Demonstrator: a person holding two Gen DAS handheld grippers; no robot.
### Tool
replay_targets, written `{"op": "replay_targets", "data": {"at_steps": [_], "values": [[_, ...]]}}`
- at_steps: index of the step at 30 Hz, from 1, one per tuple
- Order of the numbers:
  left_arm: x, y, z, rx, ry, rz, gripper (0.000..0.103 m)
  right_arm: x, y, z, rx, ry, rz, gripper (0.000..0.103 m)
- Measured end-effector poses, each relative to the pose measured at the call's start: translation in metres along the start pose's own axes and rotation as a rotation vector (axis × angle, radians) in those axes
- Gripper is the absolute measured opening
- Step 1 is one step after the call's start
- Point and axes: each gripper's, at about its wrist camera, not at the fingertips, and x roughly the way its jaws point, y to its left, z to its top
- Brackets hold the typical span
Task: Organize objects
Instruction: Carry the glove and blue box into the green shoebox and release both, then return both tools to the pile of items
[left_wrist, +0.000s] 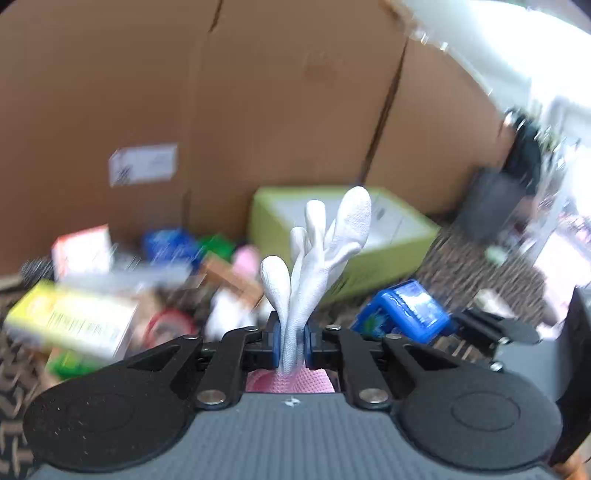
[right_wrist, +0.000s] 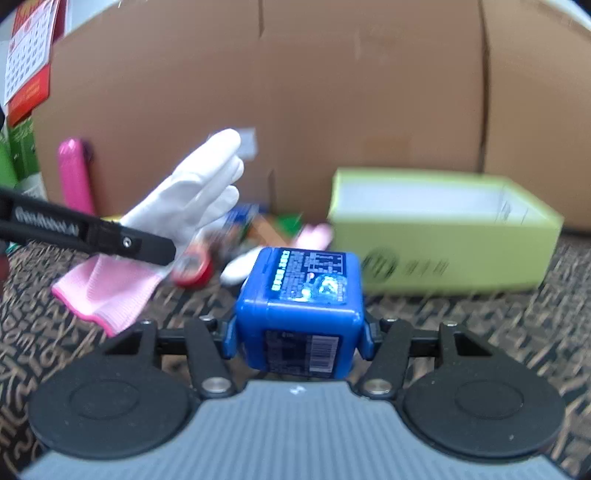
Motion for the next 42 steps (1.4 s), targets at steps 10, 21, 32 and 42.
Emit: {"op": "replay_targets", "data": {"at_steps": [10, 21, 32, 42], "values": [[0.079, -0.034, 0.092, -0.019, -0.063, -0.080, 0.011, 0.032, -0.058, 0.073, -0.117, -0.112, -0.148, 0.057], [0.190, -0.049, 0.093, 0.031, 0.024, -0.015, 0.011, 0.130, -0.126, 0.074, -0.051, 0.048, -0.176, 0.057], [0.176, -0.044, 0.080, 0.045, -0.087, 0.137, 0.098, 0.146, -0.133, 0.072, -0.129, 0.069, -0.236, 0.100], [0.063, -0.033, 0.047, -0.070, -0.182, 0.128, 0.098, 0.024, -0.111, 0.068, 0.034, -0.120, -0.182, 0.103]]}}
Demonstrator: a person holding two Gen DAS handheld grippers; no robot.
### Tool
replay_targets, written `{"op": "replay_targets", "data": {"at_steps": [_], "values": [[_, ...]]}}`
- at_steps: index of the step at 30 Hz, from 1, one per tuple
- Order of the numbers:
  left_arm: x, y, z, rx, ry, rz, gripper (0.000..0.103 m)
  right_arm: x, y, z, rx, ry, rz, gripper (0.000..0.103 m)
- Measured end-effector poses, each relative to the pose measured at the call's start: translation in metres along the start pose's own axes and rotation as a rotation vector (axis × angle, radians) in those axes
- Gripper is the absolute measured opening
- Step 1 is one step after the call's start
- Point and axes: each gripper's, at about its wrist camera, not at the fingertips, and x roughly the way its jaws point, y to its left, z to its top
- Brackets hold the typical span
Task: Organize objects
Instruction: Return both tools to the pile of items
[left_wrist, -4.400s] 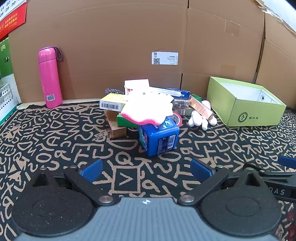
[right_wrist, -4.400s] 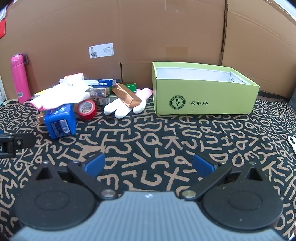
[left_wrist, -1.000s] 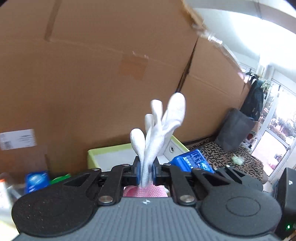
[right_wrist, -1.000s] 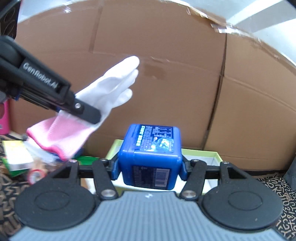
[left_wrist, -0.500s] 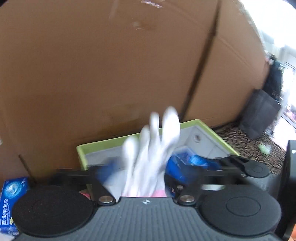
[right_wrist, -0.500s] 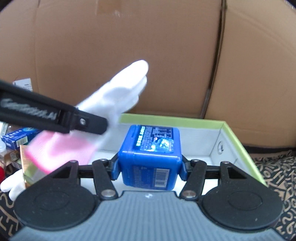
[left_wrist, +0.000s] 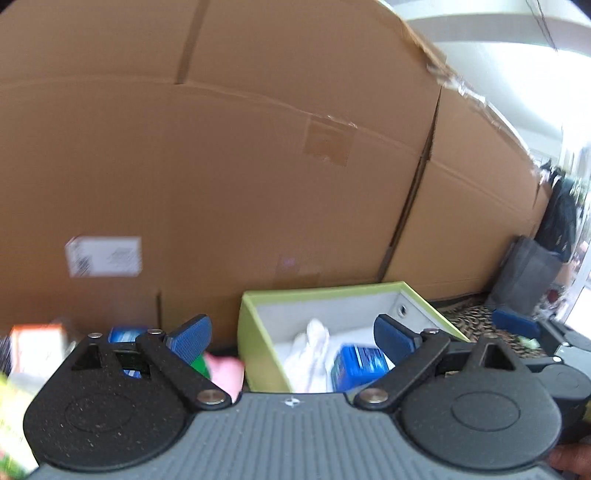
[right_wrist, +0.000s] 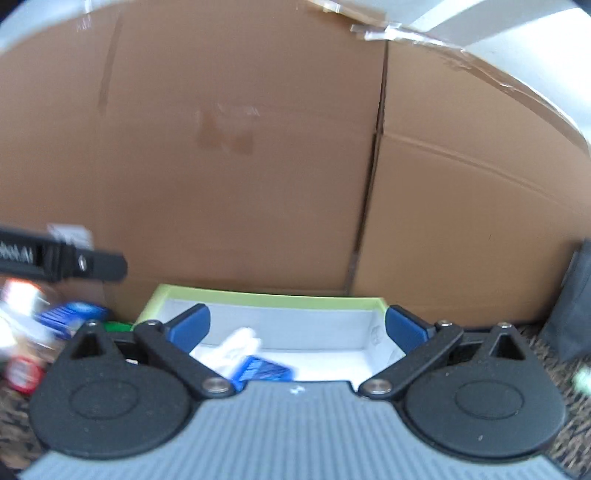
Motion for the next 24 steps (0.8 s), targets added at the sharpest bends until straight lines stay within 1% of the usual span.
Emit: {"op": "replay_targets", "data": {"at_steps": [2, 3, 4, 5, 7, 9, 12, 13, 14, 17, 19, 24], "values": [[-0.019, 0.008, -0.014, -0.024, 0.022, 0.029, 0.098, -0.012, 0.012, -0.007, 0.047, 0.016, 0.081, 0.103], [-0.028, 0.012, -0.022, -0.033, 0.035, 0.051, 0.098, -0.017, 0.021, -0.010, 0.051, 0.026, 0.106, 0.103], [-0.037, 0.017, -0.030, -0.039, 0.040, 0.070, 0.098, -0.033, 0.034, -0.011, 0.054, 0.034, 0.119, 0.103], [-0.046, 0.020, -0.038, -0.041, 0.042, 0.084, 0.098, -0.034, 0.034, -0.012, 0.064, 0.041, 0.128, 0.103], [-0.064, 0.026, -0.051, -0.049, 0.057, 0.112, 0.098, -0.042, 0.044, -0.023, 0.081, 0.050, 0.156, 0.103], [-0.077, 0.031, -0.062, -0.053, 0.079, 0.142, 0.098, -0.051, 0.058, -0.037, 0.097, 0.064, 0.167, 0.103], [-0.092, 0.037, -0.078, -0.055, 0.085, 0.192, 0.098, -0.056, 0.072, -0.049, 0.113, 0.093, 0.173, 0.103], [-0.097, 0.040, -0.084, -0.054, 0.086, 0.213, 0.098, -0.057, 0.077, -0.055, 0.116, 0.107, 0.177, 0.103], [-0.101, 0.045, -0.089, -0.056, 0.085, 0.231, 0.098, -0.050, 0.085, -0.055, 0.116, 0.121, 0.180, 0.103], [-0.111, 0.056, -0.102, -0.072, 0.099, 0.270, 0.098, -0.056, 0.100, -0.072, 0.113, 0.162, 0.184, 0.103], [-0.119, 0.067, -0.112, -0.089, 0.109, 0.293, 0.098, -0.059, 0.109, -0.084, 0.105, 0.186, 0.191, 0.103], [-0.129, 0.099, -0.127, -0.165, 0.138, 0.348, 0.098, -0.049, 0.136, -0.104, 0.057, 0.246, 0.236, 0.103]]}}
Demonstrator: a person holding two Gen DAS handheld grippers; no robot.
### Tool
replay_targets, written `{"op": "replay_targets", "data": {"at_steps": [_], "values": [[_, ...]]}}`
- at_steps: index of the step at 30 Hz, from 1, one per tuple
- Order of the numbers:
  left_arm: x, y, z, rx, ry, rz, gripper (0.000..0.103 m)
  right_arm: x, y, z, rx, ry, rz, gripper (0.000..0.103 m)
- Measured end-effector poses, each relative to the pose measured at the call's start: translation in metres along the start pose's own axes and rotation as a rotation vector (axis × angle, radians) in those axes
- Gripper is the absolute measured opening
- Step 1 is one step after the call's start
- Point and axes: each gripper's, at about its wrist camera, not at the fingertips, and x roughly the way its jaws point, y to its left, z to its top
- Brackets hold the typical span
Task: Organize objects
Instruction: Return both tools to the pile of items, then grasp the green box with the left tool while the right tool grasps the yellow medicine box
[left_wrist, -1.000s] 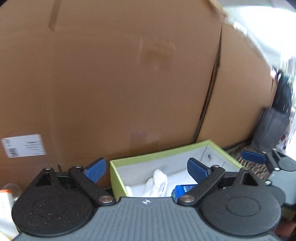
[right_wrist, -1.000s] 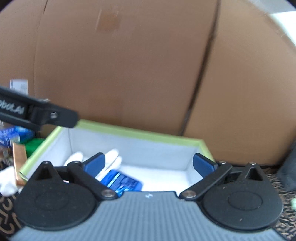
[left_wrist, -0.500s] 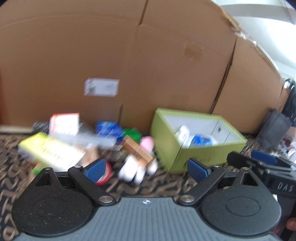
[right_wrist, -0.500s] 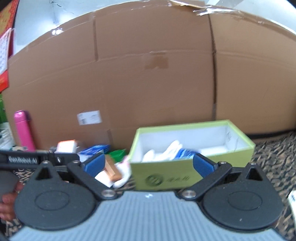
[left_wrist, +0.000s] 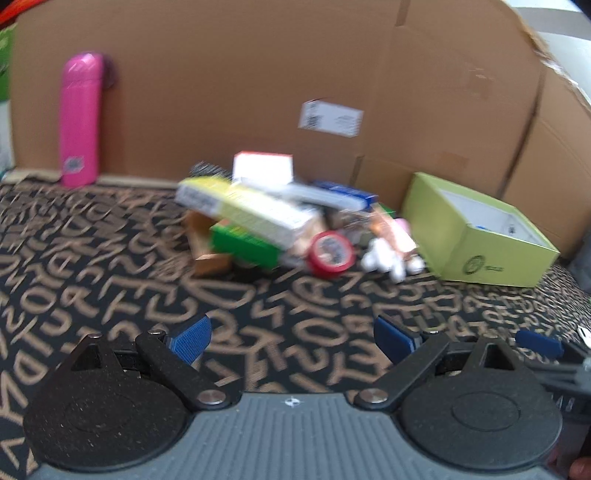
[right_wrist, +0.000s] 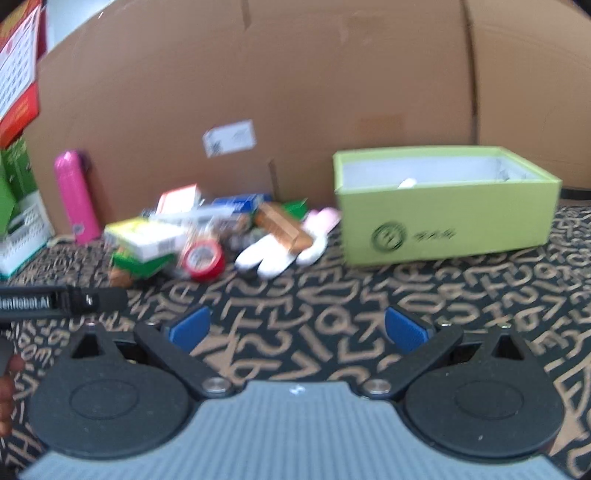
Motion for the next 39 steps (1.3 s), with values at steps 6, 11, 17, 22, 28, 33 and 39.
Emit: {"op": "replay_targets", "data": {"at_steps": [6, 11, 17, 22, 28, 33, 39], "values": [[0.005, 0.029, 0.012, -0.081, -0.010, -0.009, 0.098, 0.009, 0.027, 0.002, -0.052, 0.016, 0.051, 0.103], [0.017, 0.049, 0.031, -0.161, -0.032, -0.015, 0.098, 0.013, 0.041, 0.008, -0.087, 0.011, 0.073, 0.103], [0.037, 0.065, 0.059, -0.168, -0.037, -0.018, 0.098, 0.037, 0.064, 0.022, -0.152, 0.007, 0.152, 0.103], [0.067, 0.073, 0.083, -0.164, 0.002, -0.053, 0.098, 0.075, 0.089, 0.040, -0.221, 0.004, 0.254, 0.103], [0.073, 0.092, 0.083, -0.208, 0.023, -0.051, 0.098, 0.129, 0.104, 0.073, -0.291, 0.035, 0.362, 0.103], [0.062, 0.102, 0.077, -0.185, -0.008, -0.021, 0.098, 0.176, 0.105, 0.087, -0.228, 0.125, 0.468, 0.103], [0.055, 0.111, 0.075, -0.191, -0.007, 0.001, 0.098, 0.156, 0.101, 0.076, -0.204, 0.098, 0.469, 0.075]]}}
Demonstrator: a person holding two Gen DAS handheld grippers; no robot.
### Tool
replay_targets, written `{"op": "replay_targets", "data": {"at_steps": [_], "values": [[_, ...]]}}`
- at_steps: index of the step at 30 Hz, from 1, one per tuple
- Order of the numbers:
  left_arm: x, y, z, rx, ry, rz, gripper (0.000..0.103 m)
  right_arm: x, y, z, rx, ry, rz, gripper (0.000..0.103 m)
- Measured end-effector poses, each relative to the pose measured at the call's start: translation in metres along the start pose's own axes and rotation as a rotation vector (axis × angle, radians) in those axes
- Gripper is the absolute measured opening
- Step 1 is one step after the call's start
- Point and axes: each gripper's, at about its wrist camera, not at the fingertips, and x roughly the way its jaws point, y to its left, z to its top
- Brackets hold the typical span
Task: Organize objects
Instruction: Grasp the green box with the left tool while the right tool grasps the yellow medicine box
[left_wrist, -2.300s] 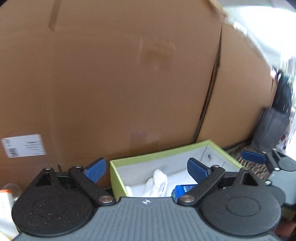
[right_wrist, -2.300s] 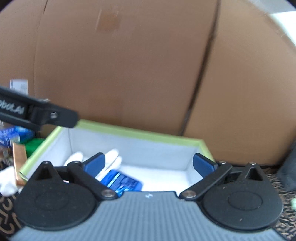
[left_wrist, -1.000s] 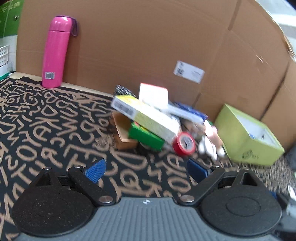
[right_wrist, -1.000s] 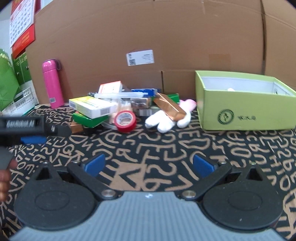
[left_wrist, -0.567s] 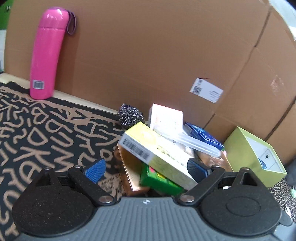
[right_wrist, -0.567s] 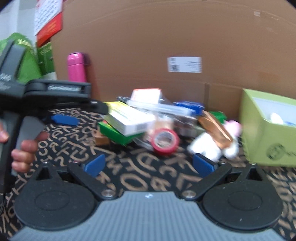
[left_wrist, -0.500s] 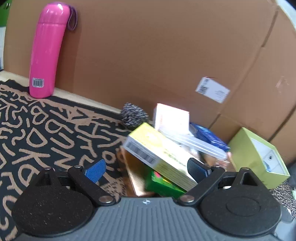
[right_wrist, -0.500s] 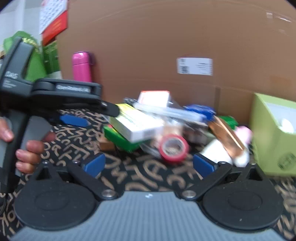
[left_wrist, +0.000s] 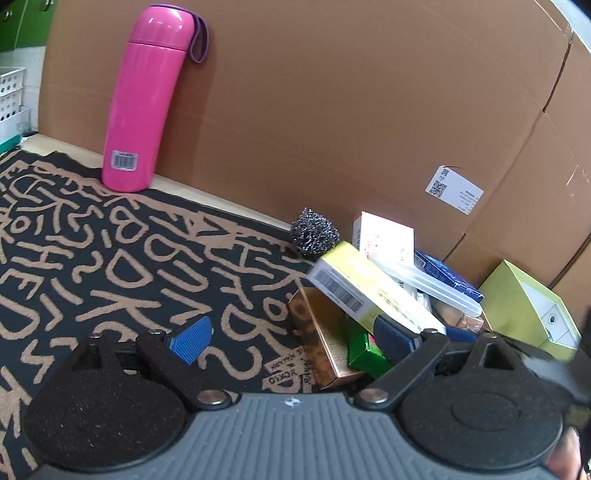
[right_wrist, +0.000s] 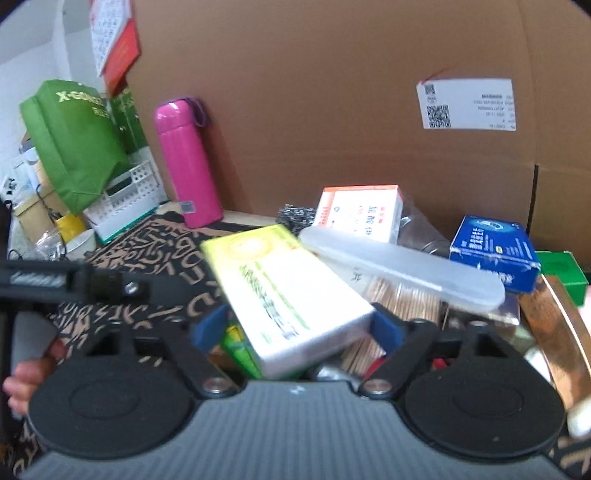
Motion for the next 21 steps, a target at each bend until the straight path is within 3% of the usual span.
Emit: {"op": "replay_targets", "data": {"at_steps": [3, 8, 13, 19, 21], "values": [[-0.004, -0.006, -0.004, 0.044, -0.009, -0.009, 0.098, -0.028, 0.011, -0.019, -0.034, -0.016, -0.061, 0.074], [0.001, -0.031, -0.013, 0.157, 0.000, -0.021, 0.098, -0.087, 0.014, -0.061, 0.018, -0.025, -0.158, 0.074], [0.013, -0.064, -0.024, 0.252, 0.037, -0.069, 0.098, -0.138, 0.016, -0.106, 0.033, 0.005, -0.341, 0.074], [0.022, -0.096, -0.045, 0.397, 0.062, -0.086, 0.098, -0.167, 0.018, -0.131, 0.088, 0.033, -0.365, 0.074], [0.023, -0.101, -0.050, 0.434, 0.079, -0.091, 0.098, -0.170, 0.021, -0.129, 0.067, 0.023, -0.385, 0.084]]}}
